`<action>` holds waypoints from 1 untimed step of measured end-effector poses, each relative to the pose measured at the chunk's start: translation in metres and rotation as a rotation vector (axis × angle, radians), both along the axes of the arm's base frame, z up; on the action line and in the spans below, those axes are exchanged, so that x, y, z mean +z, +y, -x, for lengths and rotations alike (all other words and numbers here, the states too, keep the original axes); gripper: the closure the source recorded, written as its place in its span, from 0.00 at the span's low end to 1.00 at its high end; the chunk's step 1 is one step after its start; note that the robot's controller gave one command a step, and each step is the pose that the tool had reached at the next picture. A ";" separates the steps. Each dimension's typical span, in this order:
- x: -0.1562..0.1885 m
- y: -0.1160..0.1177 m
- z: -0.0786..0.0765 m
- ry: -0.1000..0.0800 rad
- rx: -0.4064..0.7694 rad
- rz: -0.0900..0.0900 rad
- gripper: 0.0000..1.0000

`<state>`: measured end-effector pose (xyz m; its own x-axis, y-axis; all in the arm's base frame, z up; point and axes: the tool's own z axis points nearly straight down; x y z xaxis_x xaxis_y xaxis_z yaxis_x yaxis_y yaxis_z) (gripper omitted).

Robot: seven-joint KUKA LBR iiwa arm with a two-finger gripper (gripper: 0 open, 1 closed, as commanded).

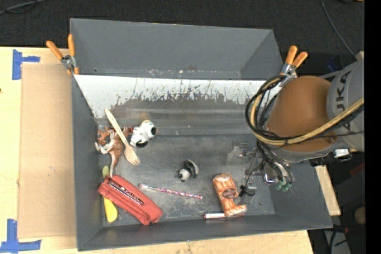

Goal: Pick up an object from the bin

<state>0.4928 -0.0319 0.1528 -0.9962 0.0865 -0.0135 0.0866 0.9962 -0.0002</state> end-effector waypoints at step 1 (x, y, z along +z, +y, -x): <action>-0.048 -0.011 -0.002 0.022 -0.249 -0.003 0.00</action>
Offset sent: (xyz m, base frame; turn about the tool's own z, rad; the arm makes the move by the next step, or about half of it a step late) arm -0.0066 0.0002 -0.0828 0.2021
